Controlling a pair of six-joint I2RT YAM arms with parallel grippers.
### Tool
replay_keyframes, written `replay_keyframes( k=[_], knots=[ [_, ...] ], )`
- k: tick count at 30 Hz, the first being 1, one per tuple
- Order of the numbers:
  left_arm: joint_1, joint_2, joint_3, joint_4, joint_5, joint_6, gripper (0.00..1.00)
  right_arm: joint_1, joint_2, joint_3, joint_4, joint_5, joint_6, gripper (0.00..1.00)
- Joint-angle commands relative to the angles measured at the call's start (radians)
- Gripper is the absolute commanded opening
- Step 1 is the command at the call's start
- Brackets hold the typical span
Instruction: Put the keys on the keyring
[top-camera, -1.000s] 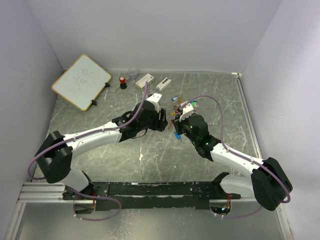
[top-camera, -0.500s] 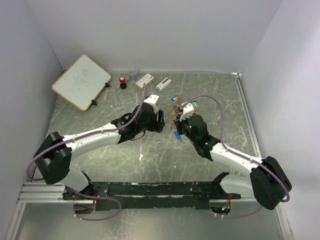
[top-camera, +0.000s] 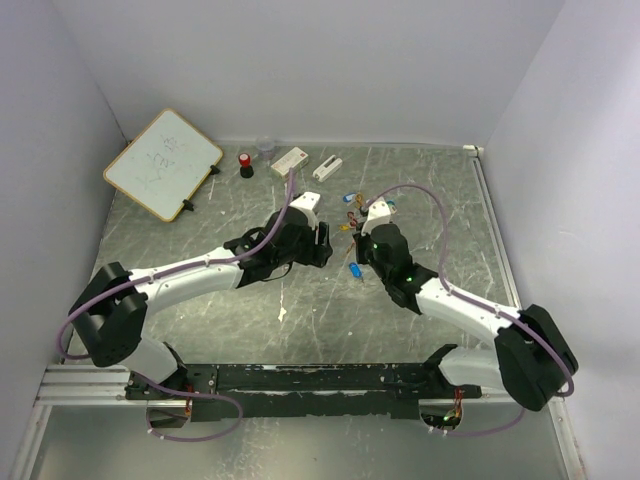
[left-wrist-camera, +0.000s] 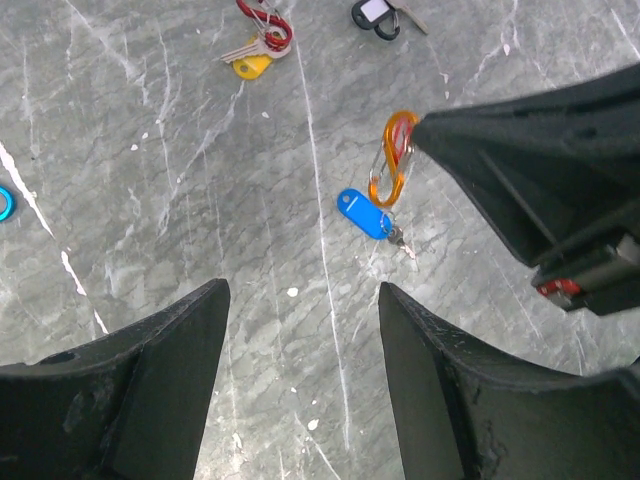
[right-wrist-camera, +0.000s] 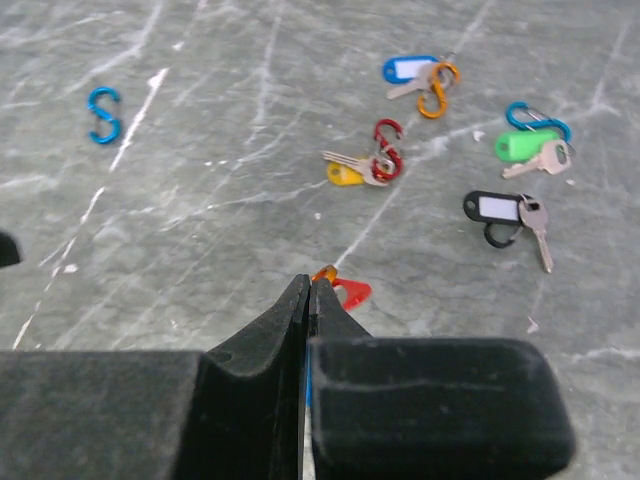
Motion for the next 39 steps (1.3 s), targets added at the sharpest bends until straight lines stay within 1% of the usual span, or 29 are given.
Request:
replay_keyframes(
  k=[1,3,4,6,7,9,10,11,12,13,14,15,16,17,19,25,27,28,30,31,32,33,34,36,39],
  knots=[
    [0.004,-0.001,-0.005,0.027,0.006,0.005,0.71,-0.002,0.054,0.063,-0.077,0.159,0.063,0.00],
    [0.004,-0.003,-0.004,0.014,-0.003,0.002,0.71,-0.001,0.054,0.059,-0.086,0.216,0.074,0.00],
    [0.004,-0.005,-0.006,0.015,-0.011,0.001,0.71,-0.002,0.051,0.059,-0.094,0.221,0.078,0.00],
    [0.005,-0.011,-0.009,0.016,-0.024,-0.003,0.71,-0.003,0.038,0.058,-0.080,0.160,0.059,0.00],
    [0.004,-0.015,-0.011,0.014,-0.031,-0.006,0.71,-0.002,0.023,0.047,-0.054,0.064,0.036,0.00],
    [0.005,-0.028,-0.017,0.015,-0.045,-0.010,0.71,-0.003,-0.032,-0.005,0.043,-0.181,-0.025,0.00],
    [0.006,-0.037,-0.022,0.015,-0.055,-0.013,0.71,-0.004,-0.064,-0.036,0.114,-0.258,-0.023,0.00],
    [0.005,-0.047,-0.027,0.012,-0.068,-0.018,0.71,-0.003,-0.093,-0.071,0.161,-0.286,-0.014,0.00],
    [0.006,-0.061,-0.036,0.009,-0.087,-0.024,0.71,-0.004,-0.113,-0.073,0.158,-0.245,-0.002,0.00],
    [0.007,-0.075,-0.046,0.008,-0.105,-0.031,0.71,-0.003,-0.107,-0.052,0.110,-0.134,0.021,0.00],
    [0.010,-0.092,-0.056,0.008,-0.121,-0.038,0.71,-0.005,-0.075,-0.010,0.016,0.089,0.059,0.00],
    [0.011,-0.108,-0.069,0.010,-0.141,-0.046,0.71,-0.007,-0.032,0.047,-0.089,0.217,0.094,0.00],
    [0.013,-0.125,-0.081,0.017,-0.150,-0.052,0.71,-0.007,0.004,0.089,-0.166,0.284,0.113,0.00],
    [0.016,-0.142,-0.091,0.024,-0.154,-0.056,0.72,-0.007,0.027,0.111,-0.199,0.312,0.119,0.00],
    [0.025,-0.154,-0.100,0.033,-0.151,-0.062,0.72,-0.007,0.029,0.097,-0.169,0.270,0.122,0.00],
    [0.030,-0.143,-0.092,0.022,-0.135,-0.061,0.72,-0.008,-0.103,-0.012,0.029,-0.072,0.036,0.00],
    [0.032,-0.140,-0.095,0.030,-0.129,-0.060,0.72,-0.009,-0.147,-0.043,0.080,-0.144,0.014,0.00],
    [0.031,-0.138,-0.095,0.029,-0.127,-0.061,0.72,-0.009,-0.158,-0.044,0.072,-0.099,0.041,0.00],
    [0.032,-0.135,-0.090,0.031,-0.122,-0.058,0.72,-0.014,-0.126,0.010,-0.033,0.090,0.081,0.00],
    [0.031,-0.133,-0.091,0.037,-0.113,-0.056,0.72,-0.015,-0.092,0.046,-0.088,0.115,0.072,0.00],
    [0.032,-0.128,-0.091,0.046,-0.096,-0.054,0.72,-0.016,-0.082,0.067,-0.116,0.088,0.059,0.00],
    [0.032,-0.122,-0.092,0.055,-0.082,-0.052,0.72,-0.016,-0.091,0.061,-0.100,0.039,0.051,0.00],
    [0.031,-0.113,-0.091,0.066,-0.065,-0.049,0.72,-0.016,-0.112,0.037,-0.055,-0.031,0.055,0.00],
    [0.032,-0.093,-0.081,0.080,-0.021,-0.037,0.72,-0.016,-0.158,-0.019,0.041,-0.109,0.048,0.00],
    [0.031,-0.077,-0.079,0.108,0.048,-0.017,0.71,-0.016,-0.179,-0.021,0.044,-0.130,0.041,0.00]
  ],
)
